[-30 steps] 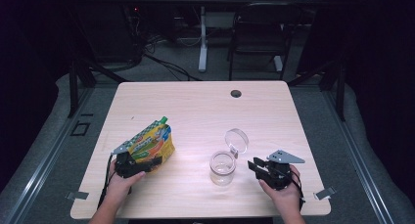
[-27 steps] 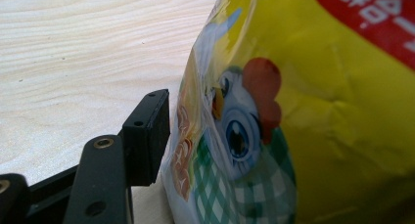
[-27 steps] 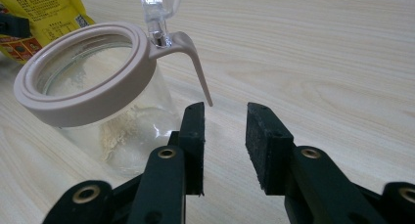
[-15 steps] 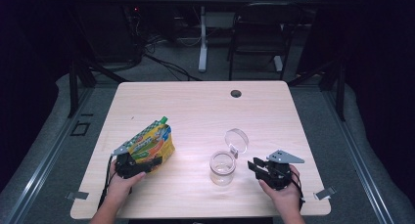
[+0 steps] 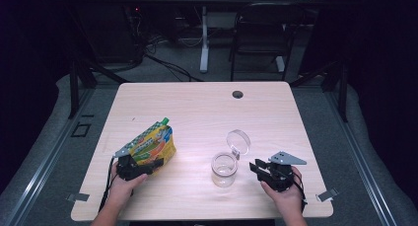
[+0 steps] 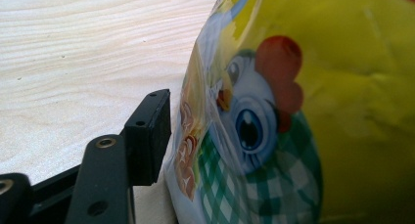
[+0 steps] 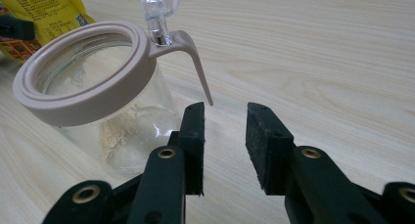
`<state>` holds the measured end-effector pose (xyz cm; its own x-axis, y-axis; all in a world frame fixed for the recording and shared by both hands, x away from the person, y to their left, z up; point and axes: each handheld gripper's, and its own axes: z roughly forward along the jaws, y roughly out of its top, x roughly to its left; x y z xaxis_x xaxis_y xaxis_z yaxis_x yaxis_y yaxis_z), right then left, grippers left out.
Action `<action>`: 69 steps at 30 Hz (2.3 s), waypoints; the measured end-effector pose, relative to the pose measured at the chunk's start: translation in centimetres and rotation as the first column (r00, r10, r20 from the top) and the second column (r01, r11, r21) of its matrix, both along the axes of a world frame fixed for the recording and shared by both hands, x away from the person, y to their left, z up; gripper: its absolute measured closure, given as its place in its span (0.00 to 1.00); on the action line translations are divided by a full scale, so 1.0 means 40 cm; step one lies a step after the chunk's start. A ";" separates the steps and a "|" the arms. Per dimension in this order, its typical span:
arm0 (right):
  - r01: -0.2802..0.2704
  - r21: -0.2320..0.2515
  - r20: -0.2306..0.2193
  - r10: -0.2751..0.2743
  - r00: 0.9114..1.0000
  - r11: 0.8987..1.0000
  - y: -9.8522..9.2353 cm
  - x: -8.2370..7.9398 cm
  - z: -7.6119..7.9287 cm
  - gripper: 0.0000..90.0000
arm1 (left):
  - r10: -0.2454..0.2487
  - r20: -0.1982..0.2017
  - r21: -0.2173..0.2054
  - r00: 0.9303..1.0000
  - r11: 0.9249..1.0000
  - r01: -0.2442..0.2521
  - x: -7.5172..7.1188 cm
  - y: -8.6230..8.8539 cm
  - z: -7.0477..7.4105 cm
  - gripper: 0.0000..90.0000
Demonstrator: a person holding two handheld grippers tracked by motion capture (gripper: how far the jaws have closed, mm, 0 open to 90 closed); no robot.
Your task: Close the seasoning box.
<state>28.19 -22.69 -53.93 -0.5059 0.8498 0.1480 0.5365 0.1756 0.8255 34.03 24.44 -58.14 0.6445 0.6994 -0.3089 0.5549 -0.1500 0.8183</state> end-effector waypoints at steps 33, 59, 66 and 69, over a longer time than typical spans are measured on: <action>-0.007 0.000 0.006 0.007 1.000 1.000 0.004 0.001 0.000 0.77 | 0.012 0.077 -0.001 0.997 1.000 -0.012 -0.004 -0.005 -0.013 0.63; -0.006 -0.002 0.010 0.007 1.000 1.000 0.003 0.000 0.002 0.77 | 0.031 0.071 -0.019 0.997 0.999 -0.030 -0.001 0.000 -0.011 0.67; -0.004 0.001 0.016 0.004 1.000 1.000 0.002 0.000 0.003 0.77 | 0.013 0.058 0.005 0.998 1.000 -0.013 0.000 0.004 -0.003 0.67; -0.005 -0.001 0.016 0.005 1.000 1.000 0.001 0.000 0.003 0.77 | 0.024 0.069 0.003 0.997 1.000 -0.025 -0.001 0.003 -0.001 0.67</action>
